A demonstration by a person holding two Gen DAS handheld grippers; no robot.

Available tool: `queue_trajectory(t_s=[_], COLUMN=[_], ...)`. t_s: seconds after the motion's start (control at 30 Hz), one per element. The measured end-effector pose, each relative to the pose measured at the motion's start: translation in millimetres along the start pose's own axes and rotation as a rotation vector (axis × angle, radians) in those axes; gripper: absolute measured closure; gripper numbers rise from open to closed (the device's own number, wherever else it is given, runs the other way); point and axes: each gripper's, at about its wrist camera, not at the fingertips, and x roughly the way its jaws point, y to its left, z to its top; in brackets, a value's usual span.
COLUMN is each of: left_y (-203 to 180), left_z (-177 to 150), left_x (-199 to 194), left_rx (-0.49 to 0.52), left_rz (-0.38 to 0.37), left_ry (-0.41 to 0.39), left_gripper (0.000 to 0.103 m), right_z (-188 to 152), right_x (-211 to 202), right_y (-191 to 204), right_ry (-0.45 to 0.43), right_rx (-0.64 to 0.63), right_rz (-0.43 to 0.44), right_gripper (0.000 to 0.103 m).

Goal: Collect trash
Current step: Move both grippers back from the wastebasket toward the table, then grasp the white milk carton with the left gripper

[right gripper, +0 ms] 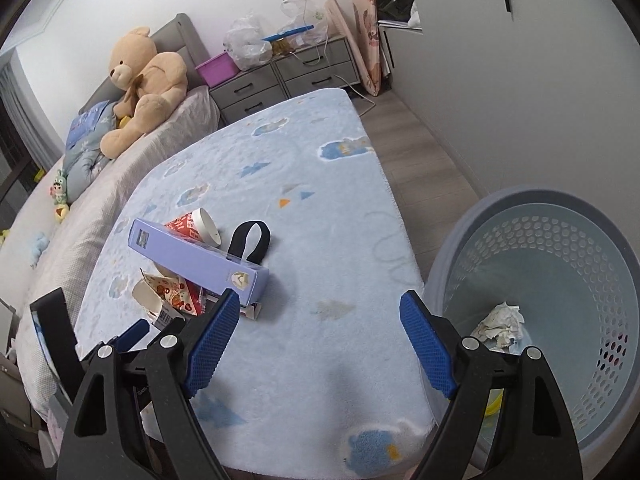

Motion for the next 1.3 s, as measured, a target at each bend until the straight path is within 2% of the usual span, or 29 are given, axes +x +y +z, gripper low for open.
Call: queue_trajectory(t_s=[0.37, 0.87, 1.07, 1.3], left_y=[23, 86, 84, 74], left_z=[-1, -15, -20, -10], left_x=[-5, -21, -26, -21], left_rx=[-0.052, -0.152, -0.132, -0.093], left_rz=[0.040, 0.086, 0.054, 0.033], left_ry=[0.007, 0.032, 0.031, 0.043], left_gripper=[0.036, 0.036, 0.036, 0.036], right_z=[1, -1, -2, -2], right_x=[-1, 3, 5, 4], right_y=[-4, 9, 11, 11], right_ry=[0.003, 0.014, 0.016, 0.016], right_rx=[0.004, -0.024, -0.030, -0.028], right_rz=[0.002, -0.005, -0.005, -0.004], right_gripper=[0.022, 0.022, 0.022, 0.022])
